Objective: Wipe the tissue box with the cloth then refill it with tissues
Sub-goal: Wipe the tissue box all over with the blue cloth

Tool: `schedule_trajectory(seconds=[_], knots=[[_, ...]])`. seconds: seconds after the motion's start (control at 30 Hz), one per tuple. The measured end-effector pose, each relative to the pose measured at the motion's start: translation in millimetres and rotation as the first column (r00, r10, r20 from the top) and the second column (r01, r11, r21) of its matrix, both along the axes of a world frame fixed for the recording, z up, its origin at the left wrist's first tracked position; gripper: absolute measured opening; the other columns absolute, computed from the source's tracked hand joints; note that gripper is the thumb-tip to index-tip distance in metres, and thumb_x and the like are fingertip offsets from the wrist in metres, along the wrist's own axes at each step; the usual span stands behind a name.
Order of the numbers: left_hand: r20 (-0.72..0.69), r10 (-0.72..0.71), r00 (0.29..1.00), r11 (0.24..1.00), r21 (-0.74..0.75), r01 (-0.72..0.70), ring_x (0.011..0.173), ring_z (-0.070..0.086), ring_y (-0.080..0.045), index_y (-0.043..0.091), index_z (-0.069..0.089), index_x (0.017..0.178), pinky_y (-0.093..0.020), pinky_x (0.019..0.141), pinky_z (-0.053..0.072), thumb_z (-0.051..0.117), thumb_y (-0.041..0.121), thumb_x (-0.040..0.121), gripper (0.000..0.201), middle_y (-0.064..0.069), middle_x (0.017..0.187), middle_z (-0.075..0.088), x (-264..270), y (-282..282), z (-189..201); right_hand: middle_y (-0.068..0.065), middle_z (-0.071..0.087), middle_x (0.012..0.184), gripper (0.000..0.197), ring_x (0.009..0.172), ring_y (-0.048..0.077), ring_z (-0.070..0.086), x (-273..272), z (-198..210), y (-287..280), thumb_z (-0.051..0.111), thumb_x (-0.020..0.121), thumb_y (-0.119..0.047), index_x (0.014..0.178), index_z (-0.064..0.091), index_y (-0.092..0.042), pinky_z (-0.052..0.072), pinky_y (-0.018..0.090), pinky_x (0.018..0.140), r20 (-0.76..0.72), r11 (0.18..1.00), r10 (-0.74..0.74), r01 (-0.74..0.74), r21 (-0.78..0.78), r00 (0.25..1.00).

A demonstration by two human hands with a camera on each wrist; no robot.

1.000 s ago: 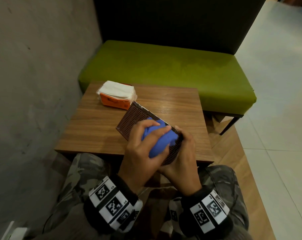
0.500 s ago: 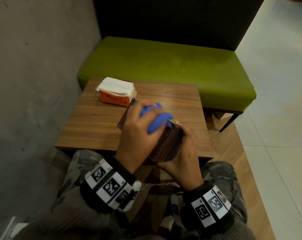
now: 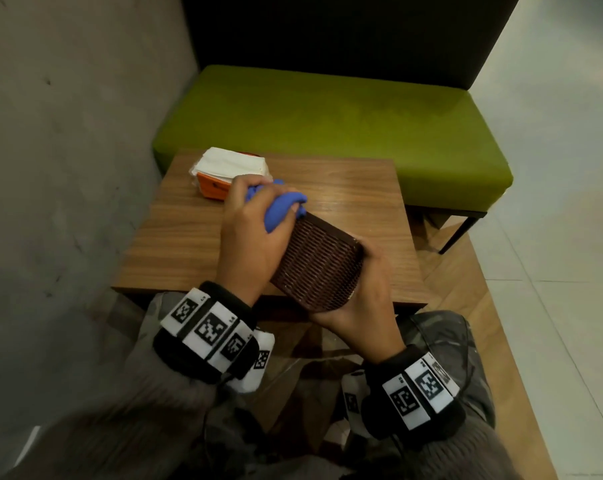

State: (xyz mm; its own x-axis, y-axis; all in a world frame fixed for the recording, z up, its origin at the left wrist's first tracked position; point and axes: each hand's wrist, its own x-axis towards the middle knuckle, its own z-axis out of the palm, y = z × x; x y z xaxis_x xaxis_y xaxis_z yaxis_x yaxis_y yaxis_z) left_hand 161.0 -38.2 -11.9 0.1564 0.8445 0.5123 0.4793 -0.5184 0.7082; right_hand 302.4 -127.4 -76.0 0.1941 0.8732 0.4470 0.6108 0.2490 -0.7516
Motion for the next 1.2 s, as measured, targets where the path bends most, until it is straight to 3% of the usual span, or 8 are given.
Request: schedule_trajectory(seconds=[0.17,0.3,0.37,0.57,0.77,0.93,1.13,1.2], knots=[[-0.23,-0.322,0.918,0.919,0.157,0.362,0.112,0.053,-0.026,0.01,0.07,0.107,-0.032,0.101,0.04,0.068,0.015,0.081,0.027,-0.013,0.118,0.054,14.4,-39.4,2.9,0.008,0.046,0.131,0.097,0.122,0.02,0.049,1.7,0.2,3.4,0.088,0.054,-0.038,0.132,0.039,-0.007,0.043,0.038,0.102,-0.146,0.999,-0.006,0.001,-0.035,0.989],[-0.072,-0.086,0.994,0.993,0.07,0.091,0.104,0.052,-0.014,0.013,0.071,0.103,-0.014,0.096,0.037,0.065,0.017,0.082,0.023,-0.01,0.11,0.052,4.3,2.6,10.7,0.007,0.042,0.131,0.099,0.123,0.02,0.045,6.8,5.7,2.0,0.081,0.053,-0.045,0.133,0.033,-0.011,0.037,0.027,0.106,-0.086,1.0,0.015,-0.016,-0.016,0.996],[-0.034,0.016,0.999,0.999,0.042,-0.015,0.102,0.052,-0.013,0.013,0.072,0.101,-0.017,0.096,0.039,0.065,0.017,0.082,0.021,-0.008,0.108,0.051,5.3,9.2,13.0,0.004,0.04,0.132,0.099,0.124,0.018,0.043,7.4,7.0,5.1,0.08,0.053,-0.045,0.134,0.029,-0.019,0.036,0.027,0.108,-0.074,1.0,0.005,-0.006,-0.014,0.997],[-0.24,-0.321,0.916,0.907,0.202,0.371,0.111,0.054,-0.026,0.008,0.069,0.108,-0.031,0.101,0.041,0.067,0.012,0.08,0.028,-0.015,0.117,0.054,16.5,-34.0,16.0,0.013,0.045,0.132,0.099,0.124,0.028,0.049,11.2,9.5,10.5,0.087,0.052,-0.039,0.132,0.031,-0.023,0.044,0.049,0.099,-0.158,1.0,0.014,-0.016,-0.012,0.987],[-0.032,0.027,0.999,0.994,0.104,-0.024,0.107,0.05,-0.013,0.007,0.069,0.104,-0.013,0.098,0.037,0.064,0.02,0.085,0.023,-0.015,0.114,0.052,3.0,4.0,15.2,0.013,0.044,0.13,0.103,0.122,0.026,0.047,10.2,18.4,10.9,0.089,0.052,-0.03,0.135,0.032,-0.005,0.043,0.042,0.1,-0.061,1.0,-0.021,0.021,0.001,0.998],[-0.216,-0.297,0.93,0.903,0.252,0.347,0.111,0.054,-0.029,0.007,0.069,0.106,-0.033,0.1,0.041,0.068,0.009,0.08,0.027,-0.017,0.117,0.054,17.8,-35.5,20.3,0.014,0.045,0.131,0.104,0.123,0.026,0.049,7.0,21.2,14.6,0.088,0.052,-0.032,0.135,0.03,-0.009,0.044,0.043,0.099,-0.134,1.0,-0.015,0.012,-0.025,0.991],[-0.016,0.12,0.993,0.991,0.061,-0.119,0.1,0.057,-0.023,0.008,0.069,0.1,-0.01,0.085,0.036,0.062,0.023,0.084,0.023,-0.014,0.108,0.054,-9.5,31.0,15.3,0.01,0.044,0.129,0.099,0.122,0.015,0.044,13.8,18.7,-2.3,0.084,0.055,-0.038,0.134,0.033,-0.009,0.035,0.021,0.104,-0.033,0.999,0.003,-0.002,0.033,0.999],[-0.018,0.147,0.989,0.988,0.051,-0.146,0.098,0.054,-0.016,0.008,0.07,0.099,-0.003,0.083,0.032,0.063,0.021,0.084,0.021,-0.013,0.107,0.053,-7.2,30.2,10.4,0.007,0.044,0.128,0.098,0.121,0.016,0.044,12.2,15.5,-2.4,0.084,0.055,-0.038,0.133,0.031,-0.013,0.034,0.017,0.103,-0.042,0.999,0.012,-0.011,0.034,0.999]])
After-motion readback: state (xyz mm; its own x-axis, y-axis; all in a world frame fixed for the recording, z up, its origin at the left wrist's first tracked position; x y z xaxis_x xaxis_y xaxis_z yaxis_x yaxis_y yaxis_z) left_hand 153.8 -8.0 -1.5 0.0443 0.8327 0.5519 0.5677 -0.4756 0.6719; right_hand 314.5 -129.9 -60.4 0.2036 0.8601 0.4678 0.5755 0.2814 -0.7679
